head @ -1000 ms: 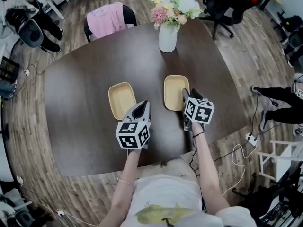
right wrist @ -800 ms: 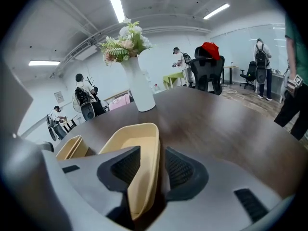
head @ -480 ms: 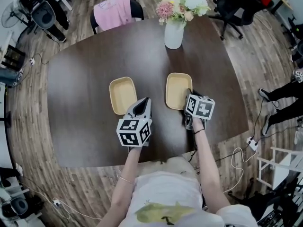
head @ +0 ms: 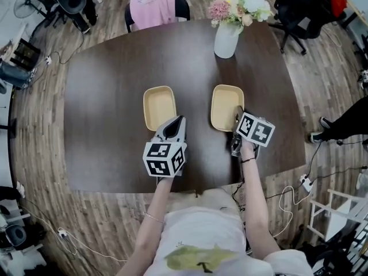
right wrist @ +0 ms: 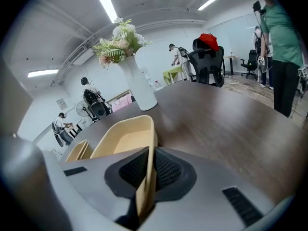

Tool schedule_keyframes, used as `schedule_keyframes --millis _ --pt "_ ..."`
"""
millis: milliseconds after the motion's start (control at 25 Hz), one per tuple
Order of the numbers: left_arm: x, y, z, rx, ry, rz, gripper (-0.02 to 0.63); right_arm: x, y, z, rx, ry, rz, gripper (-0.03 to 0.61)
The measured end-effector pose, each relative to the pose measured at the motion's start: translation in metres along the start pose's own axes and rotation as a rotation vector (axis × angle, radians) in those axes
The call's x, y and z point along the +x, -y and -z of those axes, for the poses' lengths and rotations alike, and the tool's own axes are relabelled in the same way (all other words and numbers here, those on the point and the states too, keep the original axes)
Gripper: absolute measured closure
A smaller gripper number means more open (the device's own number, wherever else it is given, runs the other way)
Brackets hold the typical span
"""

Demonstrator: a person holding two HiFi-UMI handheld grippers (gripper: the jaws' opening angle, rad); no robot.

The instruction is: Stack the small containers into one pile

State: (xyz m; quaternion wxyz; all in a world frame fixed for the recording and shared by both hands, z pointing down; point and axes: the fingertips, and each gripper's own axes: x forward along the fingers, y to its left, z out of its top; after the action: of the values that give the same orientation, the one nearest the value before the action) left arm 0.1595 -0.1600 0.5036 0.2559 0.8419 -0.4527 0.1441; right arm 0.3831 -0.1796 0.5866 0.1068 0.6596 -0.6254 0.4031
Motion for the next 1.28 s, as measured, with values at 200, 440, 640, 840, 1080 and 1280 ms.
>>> schedule_keyframes --millis 200,440,640,840,1080,1280 --pt "-0.015 -0.02 0.0 -0.011 0.008 -0.023 0.589 -0.005 -0.024 -0.006 0.024 0.019 -0.053 0.538" --pt "-0.032 -0.048 -0.003 -0.022 0.025 -0.068 0.589 -0.002 -0.064 -0.009 0.011 0.025 -0.111 0.538" --pt "-0.048 -0.072 -0.006 -0.037 0.041 -0.101 0.589 0.005 -0.1 -0.005 0.003 0.018 -0.155 0.538" --pt "-0.06 -0.092 -0.007 -0.054 0.053 -0.122 0.589 0.01 -0.132 -0.002 -0.02 0.008 -0.191 0.538" --pt "-0.072 -0.109 -0.006 -0.067 0.058 -0.138 0.589 0.013 -0.167 0.006 -0.021 -0.005 -0.249 0.538" --pt "-0.08 -0.122 -0.002 -0.082 0.058 -0.147 0.589 0.017 -0.199 0.012 -0.02 -0.016 -0.293 0.538"
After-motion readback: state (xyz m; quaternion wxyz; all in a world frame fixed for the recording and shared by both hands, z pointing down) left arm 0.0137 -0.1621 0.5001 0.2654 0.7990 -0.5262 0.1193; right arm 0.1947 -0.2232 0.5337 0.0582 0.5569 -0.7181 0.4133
